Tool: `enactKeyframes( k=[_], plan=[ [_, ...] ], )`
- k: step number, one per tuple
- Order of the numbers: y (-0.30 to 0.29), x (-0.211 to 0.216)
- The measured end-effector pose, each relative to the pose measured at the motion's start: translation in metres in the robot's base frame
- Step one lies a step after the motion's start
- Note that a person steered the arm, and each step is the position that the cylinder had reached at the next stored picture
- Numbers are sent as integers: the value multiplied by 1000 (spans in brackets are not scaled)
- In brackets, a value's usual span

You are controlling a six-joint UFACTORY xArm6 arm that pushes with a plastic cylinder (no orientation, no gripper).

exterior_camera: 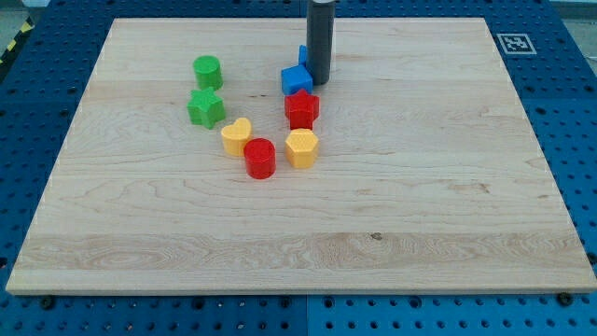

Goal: Push the blue triangle up and left a bit

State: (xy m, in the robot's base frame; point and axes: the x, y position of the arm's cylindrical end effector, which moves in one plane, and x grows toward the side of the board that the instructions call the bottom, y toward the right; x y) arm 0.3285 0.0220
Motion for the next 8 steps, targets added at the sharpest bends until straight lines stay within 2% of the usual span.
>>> enactKeyframes(
  k=[2,4,7,8],
  plan=[
    [15,8],
    [59,73],
    [56,77],
    [48,55]
  ],
)
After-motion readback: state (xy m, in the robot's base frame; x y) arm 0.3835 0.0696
